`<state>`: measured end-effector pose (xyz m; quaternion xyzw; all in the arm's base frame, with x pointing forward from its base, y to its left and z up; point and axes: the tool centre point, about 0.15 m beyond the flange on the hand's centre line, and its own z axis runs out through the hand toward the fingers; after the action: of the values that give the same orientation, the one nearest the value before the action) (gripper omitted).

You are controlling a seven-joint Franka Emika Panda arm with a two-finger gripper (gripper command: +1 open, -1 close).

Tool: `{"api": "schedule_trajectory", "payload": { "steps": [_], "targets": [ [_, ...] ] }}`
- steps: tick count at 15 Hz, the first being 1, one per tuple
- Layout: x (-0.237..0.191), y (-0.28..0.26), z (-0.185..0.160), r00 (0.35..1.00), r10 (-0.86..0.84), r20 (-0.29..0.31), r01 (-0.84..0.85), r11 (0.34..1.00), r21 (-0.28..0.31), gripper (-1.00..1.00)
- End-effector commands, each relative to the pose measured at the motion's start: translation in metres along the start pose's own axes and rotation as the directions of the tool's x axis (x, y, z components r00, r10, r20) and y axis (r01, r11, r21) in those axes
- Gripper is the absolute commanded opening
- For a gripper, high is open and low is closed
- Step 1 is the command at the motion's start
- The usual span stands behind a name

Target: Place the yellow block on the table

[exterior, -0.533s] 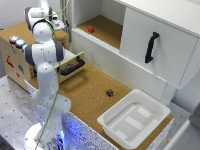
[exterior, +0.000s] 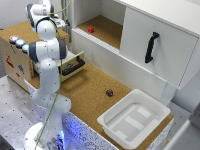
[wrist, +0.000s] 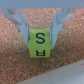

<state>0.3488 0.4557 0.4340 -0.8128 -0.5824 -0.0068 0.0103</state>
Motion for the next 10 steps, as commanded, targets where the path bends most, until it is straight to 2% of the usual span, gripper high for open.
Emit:
{"api": "schedule_trajectory", "payload": {
  "steps": [1,5,10],
  "targets": [
    [-0.017,-0.001,-0.025,0.991,0.124,0.054,-0.12,0.99,-0.074,-1.0],
    [-0.065,0.018,-0.027,0.958,0.288,-0.002,-0.288,0.957,-0.038,-1.0],
    [-0.154,0.053,-0.022,0.841,0.54,-0.048,-0.541,0.841,-0.01,-1.0]
  ]
}}
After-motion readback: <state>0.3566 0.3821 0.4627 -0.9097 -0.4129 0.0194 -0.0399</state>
